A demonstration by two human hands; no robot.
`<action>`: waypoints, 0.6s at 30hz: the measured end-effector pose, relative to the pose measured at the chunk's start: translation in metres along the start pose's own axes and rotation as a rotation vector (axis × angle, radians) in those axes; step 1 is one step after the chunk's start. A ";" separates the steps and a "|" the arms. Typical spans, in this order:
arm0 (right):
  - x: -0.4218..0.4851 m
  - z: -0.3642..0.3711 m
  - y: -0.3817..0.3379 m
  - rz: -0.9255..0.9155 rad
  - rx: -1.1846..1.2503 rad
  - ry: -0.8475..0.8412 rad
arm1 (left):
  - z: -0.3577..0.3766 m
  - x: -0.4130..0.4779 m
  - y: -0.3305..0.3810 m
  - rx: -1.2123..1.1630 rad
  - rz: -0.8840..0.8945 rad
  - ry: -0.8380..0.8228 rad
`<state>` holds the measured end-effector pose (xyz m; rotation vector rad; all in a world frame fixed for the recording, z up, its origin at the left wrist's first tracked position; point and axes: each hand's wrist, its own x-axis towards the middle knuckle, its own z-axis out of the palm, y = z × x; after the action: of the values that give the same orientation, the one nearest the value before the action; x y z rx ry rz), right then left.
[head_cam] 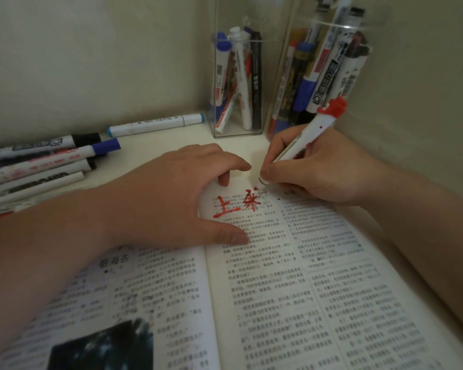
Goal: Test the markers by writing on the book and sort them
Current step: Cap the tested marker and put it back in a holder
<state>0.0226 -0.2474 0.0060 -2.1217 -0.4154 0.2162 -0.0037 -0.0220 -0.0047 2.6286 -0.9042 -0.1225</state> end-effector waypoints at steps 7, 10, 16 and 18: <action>-0.003 0.001 -0.002 0.001 0.007 -0.059 | -0.001 0.000 0.000 0.004 -0.005 -0.010; -0.001 0.000 -0.002 0.010 -0.027 -0.026 | 0.000 -0.001 0.000 0.006 -0.003 -0.012; 0.001 -0.002 -0.001 0.035 -0.031 0.008 | 0.000 -0.001 0.000 0.001 -0.004 -0.009; 0.000 -0.002 -0.001 0.039 -0.021 0.006 | 0.000 -0.001 -0.001 0.003 0.002 -0.001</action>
<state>0.0234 -0.2483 0.0077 -2.1517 -0.3745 0.2289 -0.0040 -0.0210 -0.0054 2.6310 -0.9081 -0.1223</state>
